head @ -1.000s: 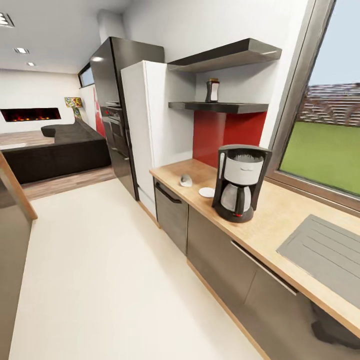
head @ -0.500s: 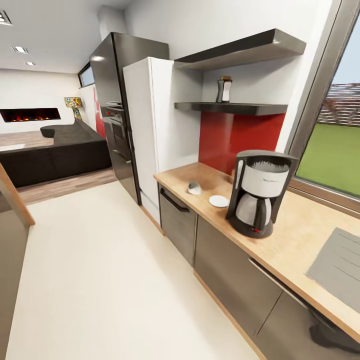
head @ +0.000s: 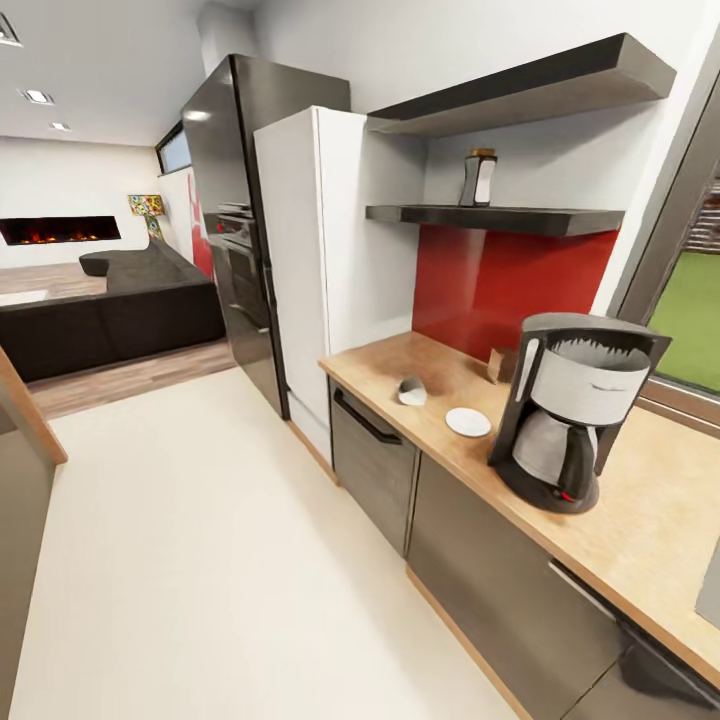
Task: Set up a coffee station on the kitchen countertop: keep the coffee maker on the countertop, move the bottle of coffee from the kitchen shelf to the counter next to the coffee maker, place a paper coffee filter on top of the coffee maker, put the saucer next to the coffee maker with the coffee cup on the saucer, and place the electric kettle next to the coffee maker.
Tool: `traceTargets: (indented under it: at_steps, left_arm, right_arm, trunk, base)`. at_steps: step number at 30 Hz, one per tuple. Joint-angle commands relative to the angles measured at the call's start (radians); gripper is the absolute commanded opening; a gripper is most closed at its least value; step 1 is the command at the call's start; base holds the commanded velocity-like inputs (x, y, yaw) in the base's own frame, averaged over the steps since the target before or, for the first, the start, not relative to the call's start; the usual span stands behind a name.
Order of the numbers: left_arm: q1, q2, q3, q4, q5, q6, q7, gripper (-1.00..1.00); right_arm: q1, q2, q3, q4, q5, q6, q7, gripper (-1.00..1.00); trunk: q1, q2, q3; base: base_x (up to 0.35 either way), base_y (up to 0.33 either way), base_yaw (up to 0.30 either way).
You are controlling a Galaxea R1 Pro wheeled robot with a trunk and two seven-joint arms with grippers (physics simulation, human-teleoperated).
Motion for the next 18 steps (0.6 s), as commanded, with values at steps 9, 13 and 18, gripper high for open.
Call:
traceTargets:
  at_steps: [9, 13, 18]
  left_arm:
    - [-0.001, 0.000, 0.002, 0.001, -0.001, -0.003, -0.001, 1.00]
    - [-0.001, 0.000, 0.002, 0.001, -0.001, -0.003, -0.001, 1.00]
    - [-0.001, 0.000, 0.002, 0.002, -0.001, -0.003, -0.001, 1.00]
  right_arm:
    - [-0.001, -0.001, -0.008, -0.001, -0.002, -0.003, -0.001, 1.00]
    - [-0.001, -0.002, -0.008, -0.001, -0.003, -0.003, -0.001, 1.00]
    - [-0.001, -0.002, -0.008, -0.001, -0.002, -0.003, -0.001, 1.00]
  trunk:
    - [0.001, -0.002, -0.002]
    - [0.001, -0.002, -0.002]
    - [0.001, -0.002, -0.002]
  base:
    - [0.284, 0.230, 0.000]
    - [0.283, 0.231, 0.000]
    - [0.283, 0.231, 0.000]
